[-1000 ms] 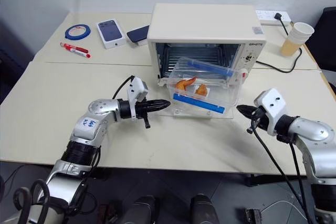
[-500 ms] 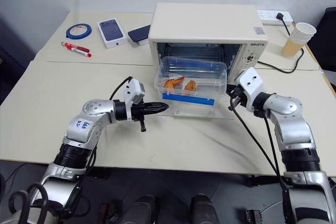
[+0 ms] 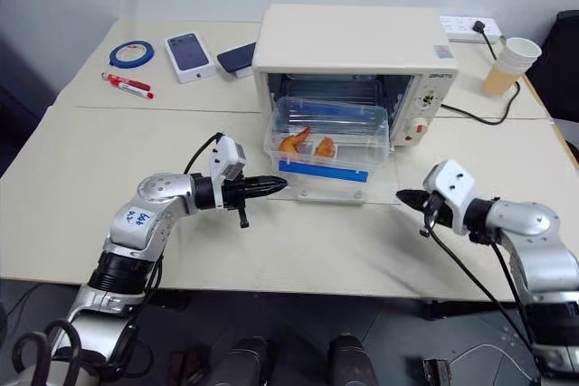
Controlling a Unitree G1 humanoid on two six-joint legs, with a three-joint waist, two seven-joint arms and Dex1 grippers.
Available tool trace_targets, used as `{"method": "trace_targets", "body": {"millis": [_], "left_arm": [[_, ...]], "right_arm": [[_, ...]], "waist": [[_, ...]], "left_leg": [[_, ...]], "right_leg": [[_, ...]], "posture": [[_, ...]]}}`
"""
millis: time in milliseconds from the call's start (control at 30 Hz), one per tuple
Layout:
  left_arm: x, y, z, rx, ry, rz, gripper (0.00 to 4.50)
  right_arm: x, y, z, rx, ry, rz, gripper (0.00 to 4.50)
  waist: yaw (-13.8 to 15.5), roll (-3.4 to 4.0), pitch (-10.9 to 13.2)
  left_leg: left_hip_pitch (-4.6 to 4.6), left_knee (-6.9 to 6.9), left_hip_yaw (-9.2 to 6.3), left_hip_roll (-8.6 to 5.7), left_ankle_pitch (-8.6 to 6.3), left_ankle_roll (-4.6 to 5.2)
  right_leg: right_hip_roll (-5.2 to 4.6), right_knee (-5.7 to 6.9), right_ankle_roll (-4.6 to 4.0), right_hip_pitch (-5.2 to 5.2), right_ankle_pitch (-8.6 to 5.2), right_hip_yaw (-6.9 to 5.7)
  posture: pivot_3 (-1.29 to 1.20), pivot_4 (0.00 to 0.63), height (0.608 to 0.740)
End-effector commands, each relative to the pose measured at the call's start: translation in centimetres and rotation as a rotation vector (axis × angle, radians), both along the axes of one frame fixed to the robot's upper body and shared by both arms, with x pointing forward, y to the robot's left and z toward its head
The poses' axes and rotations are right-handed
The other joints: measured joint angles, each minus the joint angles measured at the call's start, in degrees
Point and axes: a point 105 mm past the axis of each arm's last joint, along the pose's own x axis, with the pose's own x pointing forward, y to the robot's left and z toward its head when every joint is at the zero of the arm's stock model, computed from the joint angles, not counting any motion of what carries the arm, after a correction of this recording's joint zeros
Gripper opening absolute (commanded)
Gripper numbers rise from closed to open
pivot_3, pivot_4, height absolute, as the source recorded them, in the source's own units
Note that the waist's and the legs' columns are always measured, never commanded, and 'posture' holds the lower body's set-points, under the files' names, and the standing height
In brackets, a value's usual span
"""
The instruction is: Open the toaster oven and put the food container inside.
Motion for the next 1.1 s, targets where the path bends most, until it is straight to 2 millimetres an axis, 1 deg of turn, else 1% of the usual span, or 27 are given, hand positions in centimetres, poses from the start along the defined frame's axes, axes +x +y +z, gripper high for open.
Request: {"method": "trace_targets", "body": {"millis": [33, 100, 167, 267, 333, 533, 667, 800, 867, 900, 967, 1100], "left_arm": [[0.2, -0.5, 0.8, -0.020, -0.026, -0.002, 0.00], [0.5, -0.8, 0.9, -0.023, -0.026, -0.001, 0.00], [0.9, -1.1, 1.1, -0.024, -0.029, 0.001, 0.00], [1.9, -1.6, 1.4, -0.023, -0.040, 0.020, 0.00], [2.8, -1.9, 2.0, -0.028, -0.059, 0.047, 0.00], [5.1, -3.0, 3.8, -0.082, -0.126, 0.105, 0.00], [7.1, -3.5, 5.0, -0.134, -0.179, 0.203, 0.00], [8.4, -3.6, 6.0, -0.175, -0.227, 0.281, 0.00], [9.2, -3.0, 6.7, -0.191, -0.283, 0.363, 0.00], [9.6, -2.8, 6.8, -0.204, -0.281, 0.391, 0.00], [9.8, -2.7, 6.9, -0.225, -0.280, 0.412, 0.00], [9.0, -3.0, 6.5, -0.234, -0.266, 0.324, 0.00]], "right_arm": [[-0.2, 3.2, 1.9, 0.082, -0.052, 0.079, 0.05], [0.2, 4.2, 1.9, 0.103, -0.061, 0.088, 0.05], [1.0, 4.4, 1.9, 0.108, -0.075, 0.071, 0.05], [2.5, 4.7, 2.5, 0.143, -0.101, 0.036, 0.05], [3.6, 4.8, 2.9, 0.140, -0.130, 0.015, 0.05], [6.9, 3.8, 4.7, 0.134, -0.238, -0.078, 0.05], [8.6, 3.4, 5.6, 0.134, -0.291, -0.115, 0.05], [10.0, 3.2, 6.3, 0.135, -0.332, -0.133, 0.05], [10.7, 3.0, 6.7, 0.144, -0.347, -0.150, 0.05], [11.0, 3.0, 6.9, 0.137, -0.356, -0.152, 0.05], [11.5, 3.1, 7.1, 0.149, -0.364, -0.157, 0.05], [11.8, 2.9, 7.3, 0.124, -0.387, -0.158, 0.05]], "waist": [[0.0, 0.00, 0.0], [0.1, 0.00, 0.0], [0.4, 0.00, 0.0], [0.6, -0.01, 0.0], [0.6, -0.01, 0.0], [0.3, 0.00, 0.0], [0.1, -0.01, 0.0], [0.1, 0.00, 0.0], [0.0, -0.01, 0.0], [0.0, 0.00, 0.0], [-0.2, 0.00, 0.0], [-0.7, 0.00, 0.0]], "left_leg": [[0.01, 0.01, 0.00, 0.01, 0.01, 0.00], [0.04, 0.03, -0.03, 0.04, 0.01, -0.01], [0.03, 0.04, -0.04, -0.02, 0.01, -0.01], [0.01, 0.03, -0.09, -0.11, 0.01, 0.00], [-0.02, 0.02, -0.15, -0.14, 0.01, 0.00], [-0.22, 0.04, -0.18, -0.11, 0.01, 0.00], [-0.28, 0.05, -0.17, -0.11, 0.01, 0.00], [-0.30, 0.09, -0.19, -0.11, 0.01, 0.00], [-0.30, 0.10, -0.18, -0.12, 0.02, 0.00], [-0.31, 0.11, -0.19, -0.12, 0.01, 0.00], [-0.31, 0.11, -0.19, -0.11, 0.02, 0.00], [-0.34, 0.08, -0.19, -0.12, 0.02, 0.00]], "right_leg": [[0.00, 0.01, 0.00, 0.00, 0.00, 0.00], [0.03, 0.05, 0.00, 0.01, 0.00, -0.01], [-0.01, 0.04, 0.00, 0.00, 0.00, -0.01], [-0.08, 0.01, 0.00, 0.00, 0.00, -0.04], [-0.10, -0.03, 0.02, -0.01, 0.01, -0.09], [-0.07, 0.12, 0.02, -0.18, 0.01, -0.20], [-0.06, 0.25, 0.03, -0.23, 0.01, -0.24], [-0.07, 0.27, 0.03, -0.24, 0.02, -0.26], [-0.08, 0.26, 0.03, -0.26, 0.02, -0.26], [-0.08, 0.25, 0.03, -0.26, 0.02, -0.27], [-0.08, 0.25, 0.03, -0.27, 0.02, -0.27], [-0.12, 0.26, 0.03, -0.31, 0.02, -0.29]], "posture": [[0.00, 0.150, 0.740], [0.00, 0.150, 0.740], [0.00, 0.150, 0.740], [0.00, 0.150, 0.740], [0.00, 0.150, 0.740], [0.00, 0.150, 0.740], [0.00, 0.150, 0.740], [0.00, 0.150, 0.740], [0.00, 0.150, 0.740], [0.00, 0.150, 0.740], [0.00, 0.150, 0.740], [0.00, 0.150, 0.740]]}}
